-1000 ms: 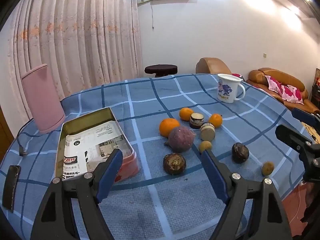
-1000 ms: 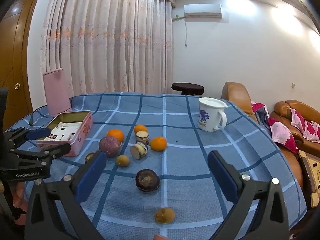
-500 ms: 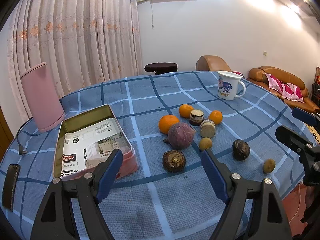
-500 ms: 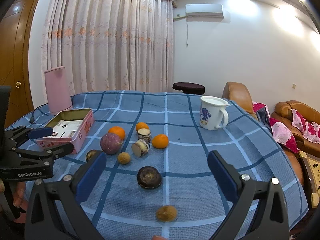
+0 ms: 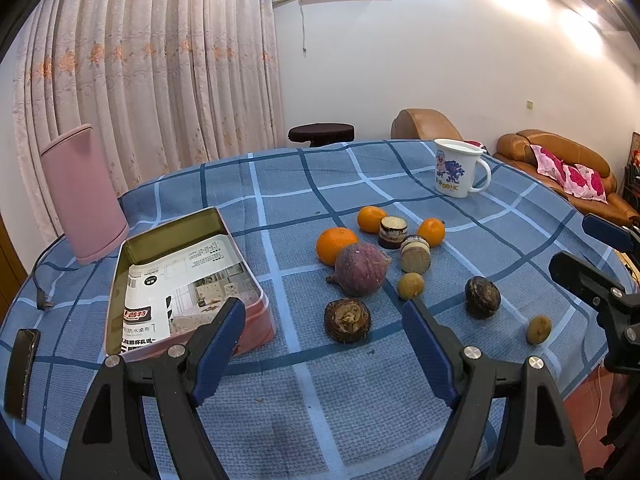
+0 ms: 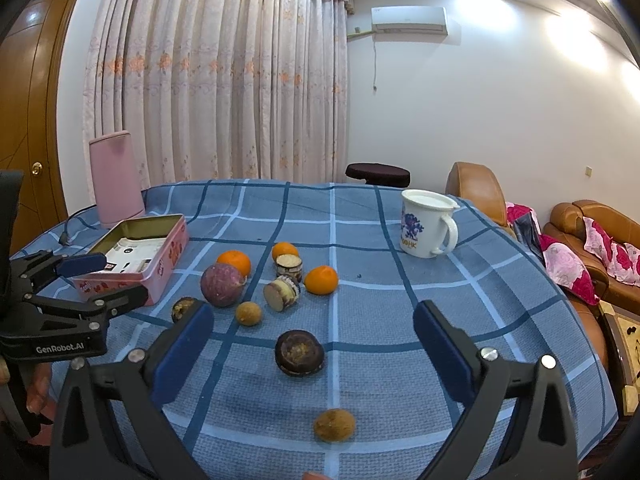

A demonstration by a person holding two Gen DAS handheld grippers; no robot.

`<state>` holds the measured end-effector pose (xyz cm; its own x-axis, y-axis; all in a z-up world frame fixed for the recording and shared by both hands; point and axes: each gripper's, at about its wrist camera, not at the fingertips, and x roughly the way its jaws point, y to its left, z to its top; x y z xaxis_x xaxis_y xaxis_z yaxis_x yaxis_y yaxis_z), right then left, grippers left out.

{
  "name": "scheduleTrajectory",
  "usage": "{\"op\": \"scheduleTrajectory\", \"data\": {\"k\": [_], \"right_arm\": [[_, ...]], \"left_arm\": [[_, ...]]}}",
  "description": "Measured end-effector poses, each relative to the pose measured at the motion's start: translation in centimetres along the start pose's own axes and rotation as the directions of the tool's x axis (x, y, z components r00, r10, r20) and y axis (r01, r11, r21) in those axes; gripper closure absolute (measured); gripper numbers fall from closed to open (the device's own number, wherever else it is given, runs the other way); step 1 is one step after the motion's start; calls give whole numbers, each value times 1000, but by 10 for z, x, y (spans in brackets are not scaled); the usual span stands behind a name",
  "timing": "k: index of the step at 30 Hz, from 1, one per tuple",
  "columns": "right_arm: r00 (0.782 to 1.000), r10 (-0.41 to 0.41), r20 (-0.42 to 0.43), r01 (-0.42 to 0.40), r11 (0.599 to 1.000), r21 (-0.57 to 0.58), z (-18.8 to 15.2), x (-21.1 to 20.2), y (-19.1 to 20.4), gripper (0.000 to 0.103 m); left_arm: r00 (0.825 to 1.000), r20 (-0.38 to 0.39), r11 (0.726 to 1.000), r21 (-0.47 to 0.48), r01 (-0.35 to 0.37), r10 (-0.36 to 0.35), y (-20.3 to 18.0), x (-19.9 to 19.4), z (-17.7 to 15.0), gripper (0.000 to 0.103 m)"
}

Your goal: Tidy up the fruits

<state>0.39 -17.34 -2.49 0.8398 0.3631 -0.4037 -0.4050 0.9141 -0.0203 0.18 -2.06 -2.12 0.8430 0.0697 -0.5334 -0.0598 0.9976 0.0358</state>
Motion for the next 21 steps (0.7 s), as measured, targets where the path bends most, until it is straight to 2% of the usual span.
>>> {"op": "scheduleTrajectory", "data": {"k": [21], "right_arm": [[1000,7,-16,-7,1000,-1,-6,5,5,4]], "left_arm": [[1000,-8,1000,1,3,-3,-1,3,-1,21]]}}
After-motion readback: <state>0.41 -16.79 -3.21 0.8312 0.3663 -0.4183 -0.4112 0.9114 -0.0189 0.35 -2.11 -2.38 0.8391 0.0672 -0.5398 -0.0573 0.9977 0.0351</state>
